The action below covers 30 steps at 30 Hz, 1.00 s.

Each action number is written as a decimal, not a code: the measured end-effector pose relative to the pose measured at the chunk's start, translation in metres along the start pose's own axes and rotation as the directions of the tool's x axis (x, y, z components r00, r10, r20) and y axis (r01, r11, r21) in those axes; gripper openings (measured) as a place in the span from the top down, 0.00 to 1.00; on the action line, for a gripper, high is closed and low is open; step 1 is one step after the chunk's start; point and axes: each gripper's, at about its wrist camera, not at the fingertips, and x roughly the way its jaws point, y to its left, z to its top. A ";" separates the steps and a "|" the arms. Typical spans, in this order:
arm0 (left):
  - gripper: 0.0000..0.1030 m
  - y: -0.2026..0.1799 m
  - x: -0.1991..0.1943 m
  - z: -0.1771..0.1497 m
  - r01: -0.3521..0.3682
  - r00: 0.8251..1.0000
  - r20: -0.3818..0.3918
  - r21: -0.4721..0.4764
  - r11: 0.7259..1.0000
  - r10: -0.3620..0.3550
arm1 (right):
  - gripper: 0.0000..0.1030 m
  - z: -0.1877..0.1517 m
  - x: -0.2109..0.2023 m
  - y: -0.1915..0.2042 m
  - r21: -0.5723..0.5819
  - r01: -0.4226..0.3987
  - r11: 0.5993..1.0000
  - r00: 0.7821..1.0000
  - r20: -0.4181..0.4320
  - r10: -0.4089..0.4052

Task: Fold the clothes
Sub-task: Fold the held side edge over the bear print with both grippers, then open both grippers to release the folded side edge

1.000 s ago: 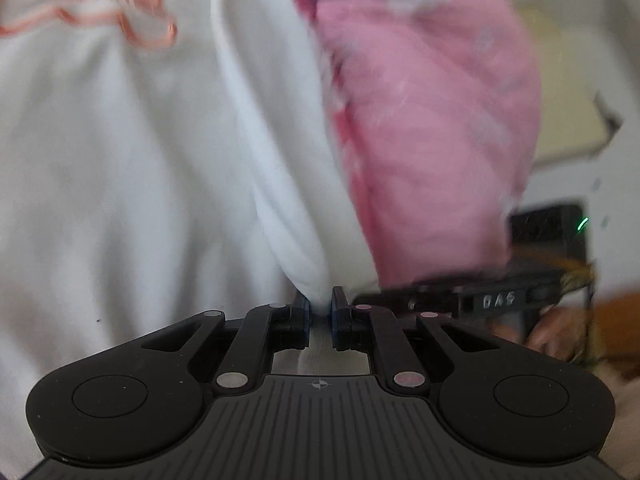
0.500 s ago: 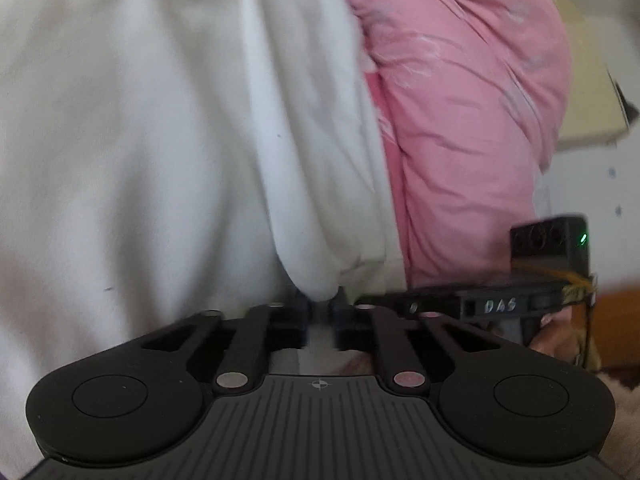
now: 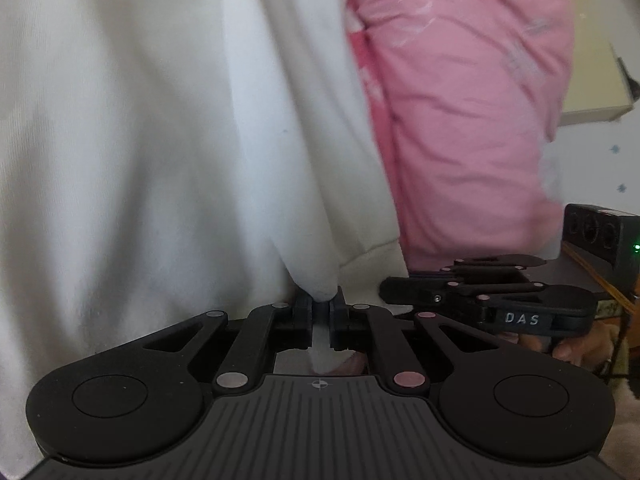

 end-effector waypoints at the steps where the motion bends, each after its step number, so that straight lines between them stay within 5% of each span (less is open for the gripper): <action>1: 0.91 0.000 0.001 -0.001 -0.007 1.000 0.002 0.007 1.000 0.007 | 0.91 0.001 0.001 0.001 -0.003 0.009 1.000 1.000 0.001 -0.009; 4: 0.90 -0.004 -0.003 -0.001 -0.015 1.000 0.002 0.022 1.000 0.015 | 0.80 0.004 -0.005 0.003 -0.015 0.040 0.999 0.999 0.012 -0.040; 8: 0.78 -0.015 -0.025 -0.002 -0.046 0.999 0.028 0.088 0.995 0.044 | 0.80 0.006 -0.040 0.004 -0.046 0.105 0.993 0.990 0.102 -0.100; 12: 0.74 -0.030 -0.060 0.001 -0.094 0.989 0.127 0.197 0.976 0.070 | 0.80 0.018 -0.062 0.016 -0.099 0.089 0.991 0.967 0.248 -0.062; 16: 0.74 -0.040 -0.070 0.020 -0.108 0.974 0.220 0.245 0.964 0.054 | 0.80 0.039 -0.035 0.030 -0.123 0.077 0.989 0.942 0.334 -0.032; 19: 0.73 -0.032 -0.053 0.030 -0.157 0.972 0.207 0.218 0.963 0.112 | 0.82 0.041 0.007 0.022 -0.126 0.085 0.988 0.969 0.242 -0.053; 22: 0.74 -0.015 -0.035 0.032 -0.201 0.972 0.157 0.166 0.965 0.175 | 0.82 0.042 0.003 0.015 -0.100 0.051 0.994 0.974 0.226 -0.027; 25: 0.74 -0.008 -0.041 0.031 -0.156 0.979 0.152 0.125 0.980 0.136 | 0.80 0.058 -0.020 0.002 -0.011 -0.041 0.999 0.948 0.315 0.043; 30: 0.73 -0.002 -0.056 0.050 -0.114 0.975 0.199 0.095 0.989 0.094 | 0.77 0.103 -0.018 -0.022 0.151 -0.070 0.986 0.906 0.423 -0.001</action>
